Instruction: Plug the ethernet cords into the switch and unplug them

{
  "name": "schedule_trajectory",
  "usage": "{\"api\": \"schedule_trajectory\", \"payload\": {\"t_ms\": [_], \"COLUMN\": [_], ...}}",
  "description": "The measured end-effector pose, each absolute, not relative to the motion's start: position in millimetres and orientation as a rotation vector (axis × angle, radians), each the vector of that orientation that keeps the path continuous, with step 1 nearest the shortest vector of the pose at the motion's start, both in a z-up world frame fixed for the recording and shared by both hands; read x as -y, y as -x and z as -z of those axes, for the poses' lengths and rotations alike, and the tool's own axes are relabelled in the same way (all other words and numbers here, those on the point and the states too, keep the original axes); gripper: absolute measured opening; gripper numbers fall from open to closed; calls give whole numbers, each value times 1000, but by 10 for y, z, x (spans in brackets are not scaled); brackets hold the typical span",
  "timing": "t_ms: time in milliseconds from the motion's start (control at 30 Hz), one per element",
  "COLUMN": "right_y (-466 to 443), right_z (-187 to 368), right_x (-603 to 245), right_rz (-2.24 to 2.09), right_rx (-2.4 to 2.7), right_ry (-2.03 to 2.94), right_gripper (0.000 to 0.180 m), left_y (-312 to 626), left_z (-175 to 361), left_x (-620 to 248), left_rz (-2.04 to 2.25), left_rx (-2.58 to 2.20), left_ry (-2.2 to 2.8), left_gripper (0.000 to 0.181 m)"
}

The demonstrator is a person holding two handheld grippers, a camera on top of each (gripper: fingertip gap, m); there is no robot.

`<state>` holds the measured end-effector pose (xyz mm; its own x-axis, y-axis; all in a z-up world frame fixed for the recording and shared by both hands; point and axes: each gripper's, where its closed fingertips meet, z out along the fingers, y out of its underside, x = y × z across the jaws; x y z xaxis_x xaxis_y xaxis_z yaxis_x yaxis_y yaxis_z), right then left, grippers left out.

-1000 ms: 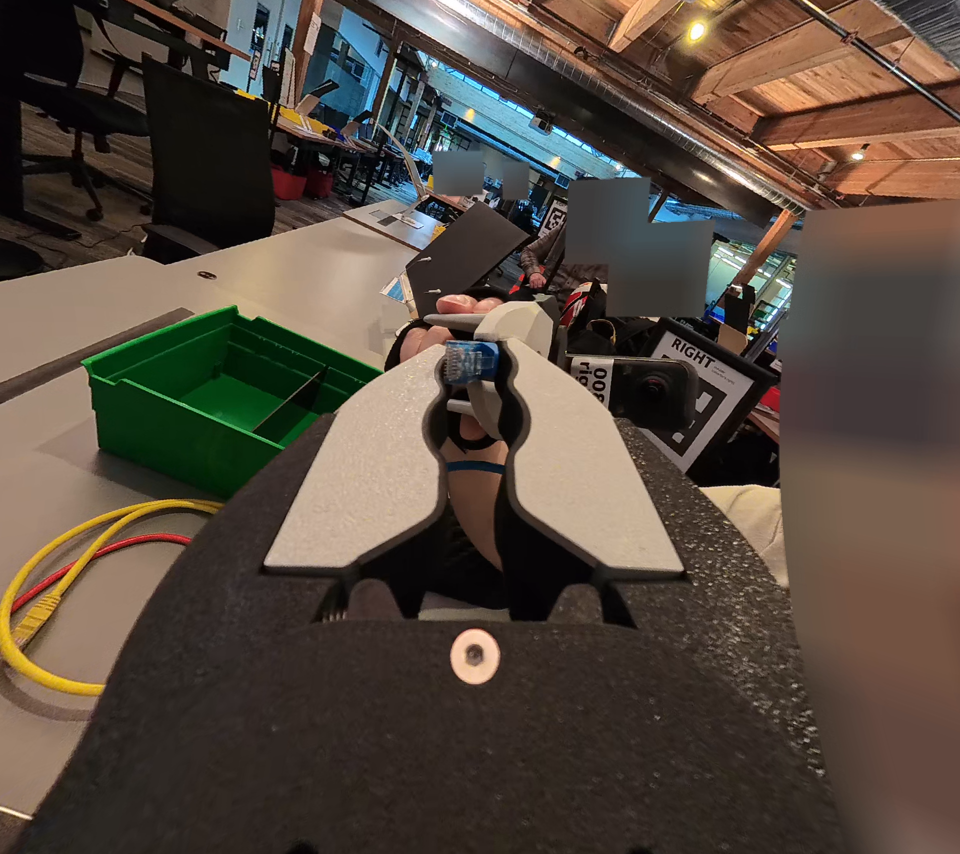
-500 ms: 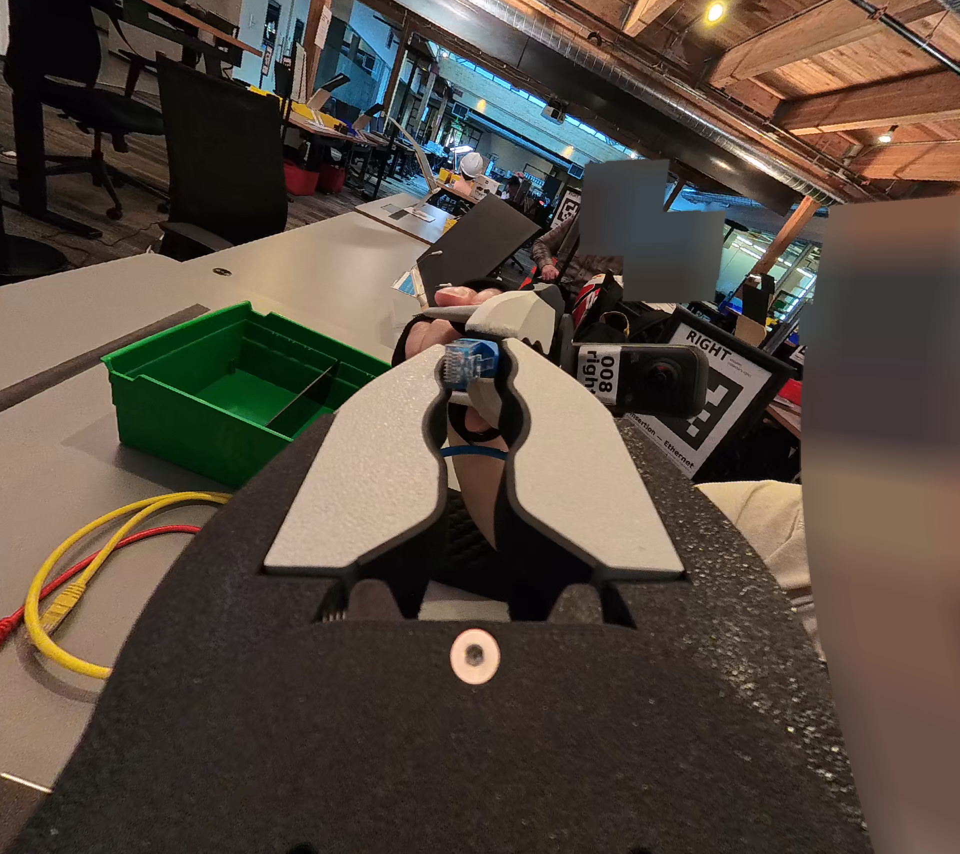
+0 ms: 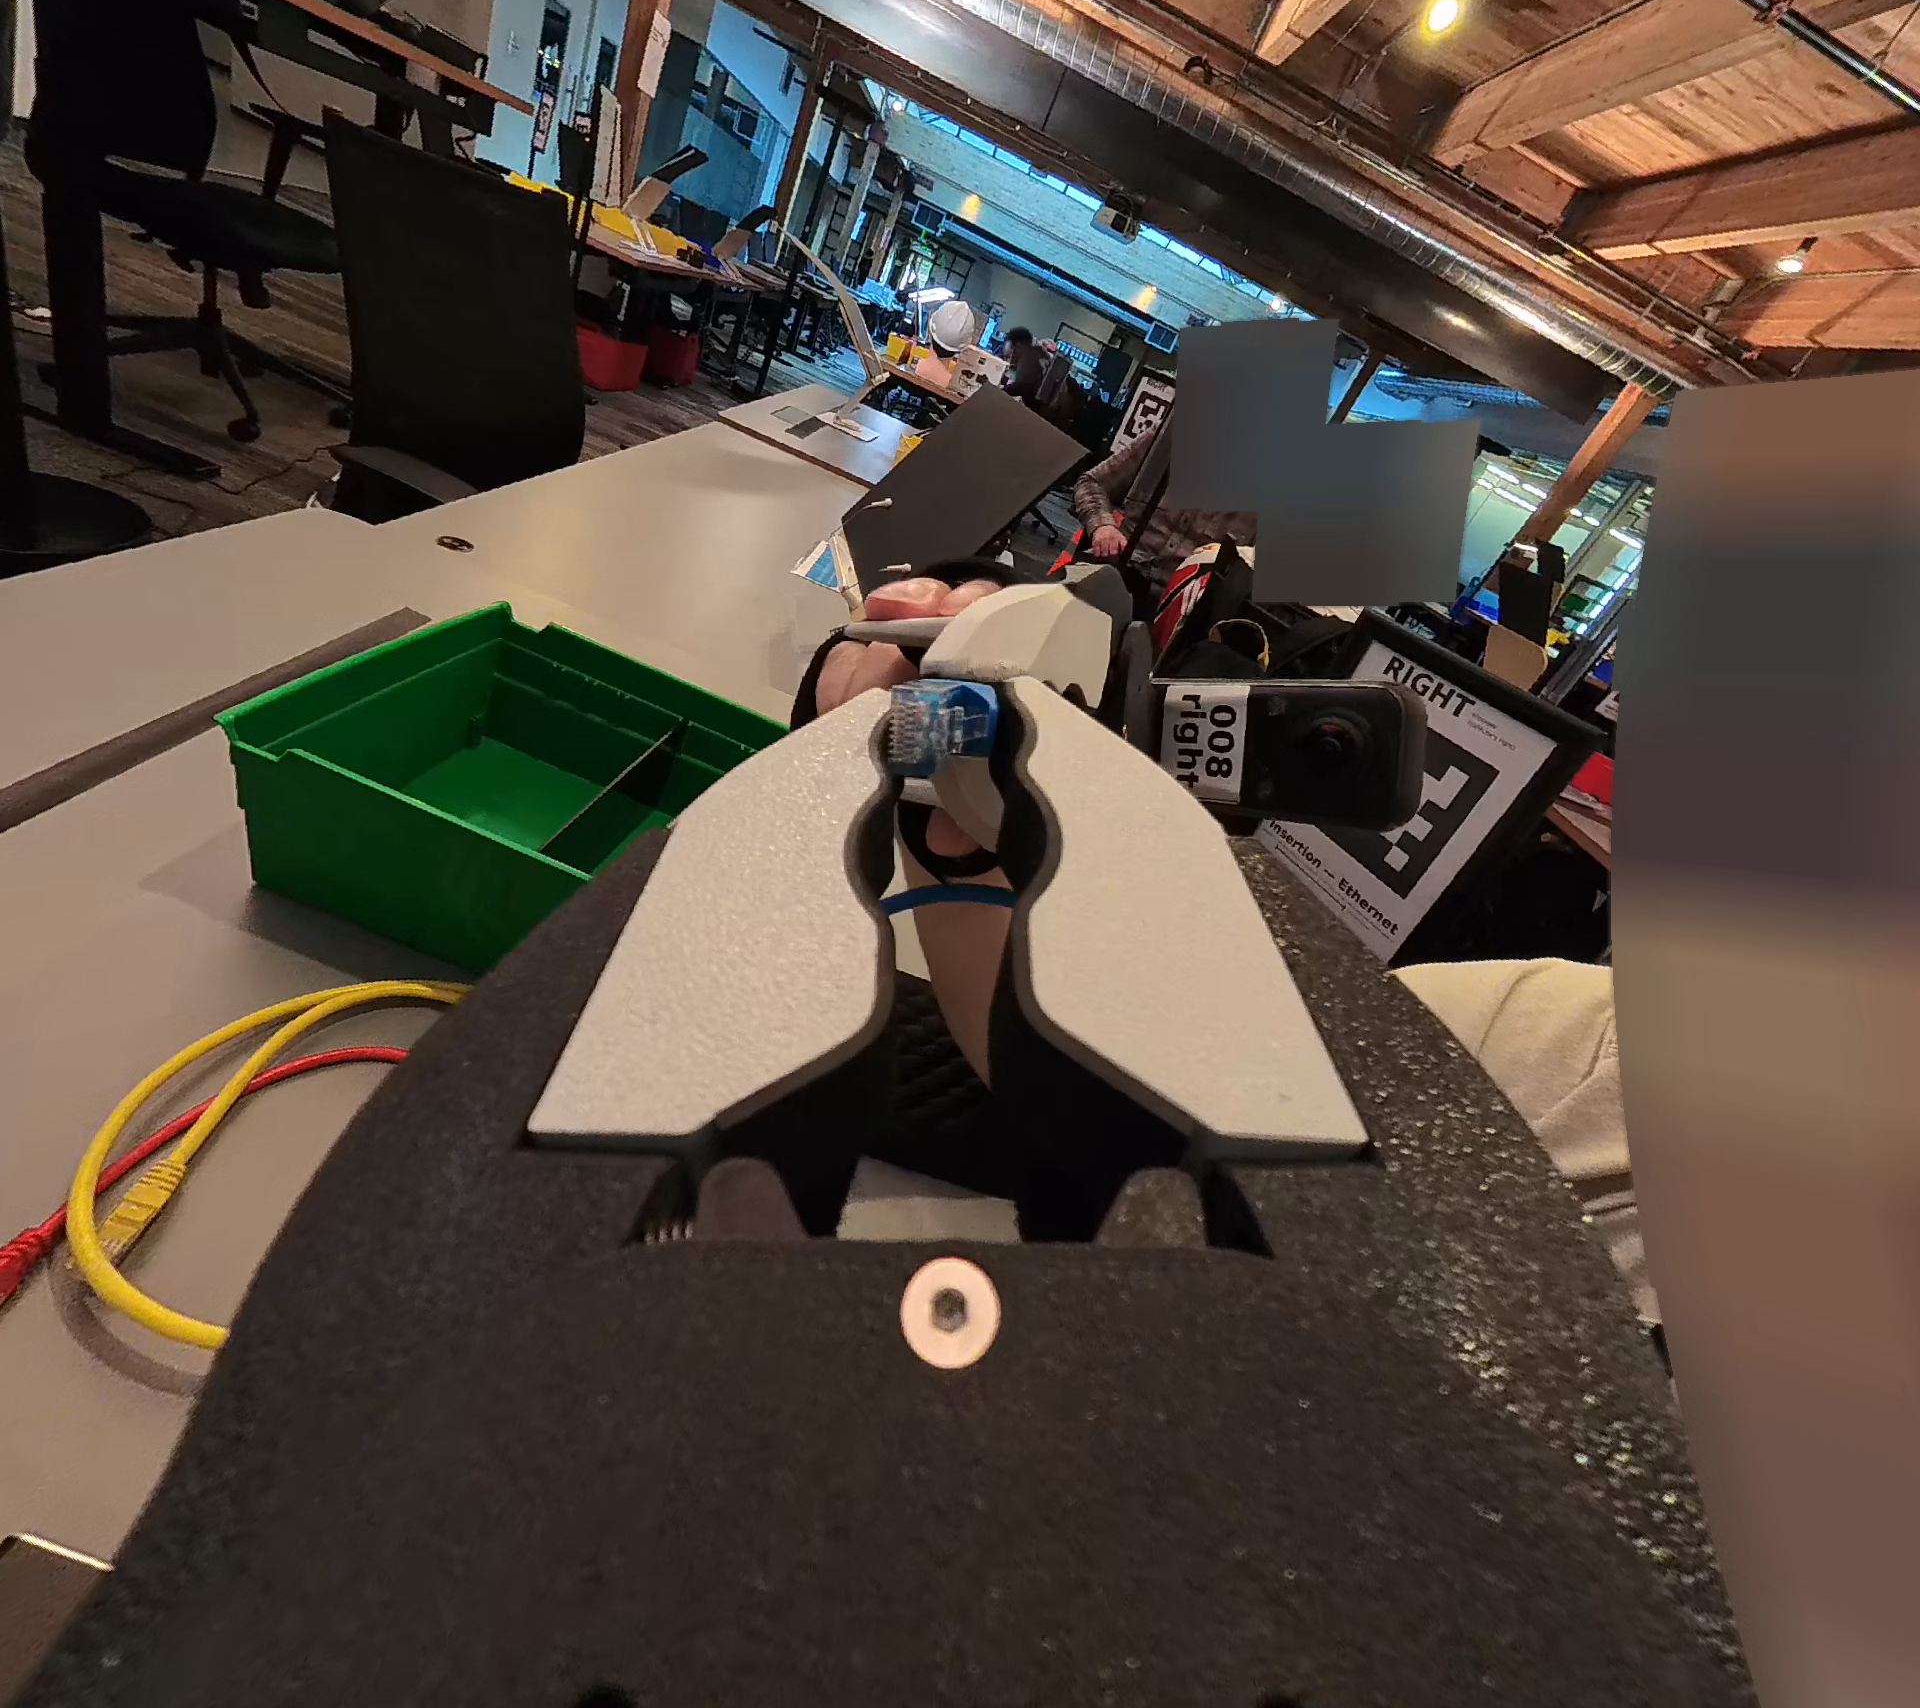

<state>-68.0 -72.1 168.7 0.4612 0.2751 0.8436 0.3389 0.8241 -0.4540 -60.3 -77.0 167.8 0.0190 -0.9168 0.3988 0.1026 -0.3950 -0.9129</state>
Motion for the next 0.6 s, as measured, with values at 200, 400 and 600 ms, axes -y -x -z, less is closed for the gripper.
{"api": "schedule_trajectory", "payload": {"t_ms": [200,400,600], "right_y": [672,669,670], "right_z": [-1684,-1674,-1648], "right_x": [718,713,745], "right_rz": [13,8,-4], "right_rx": [1117,1127,1150], "right_ry": [652,659,641], "right_gripper": [8,9,7], "left_y": [592,587,576], "left_z": [-1678,-1671,-1668], "left_x": [775,778,800], "left_rz": [1507,1505,1541], "left_rx": [-888,-893,-901], "left_ry": [1441,1443,1444], "left_gripper": [14,14,14]}}
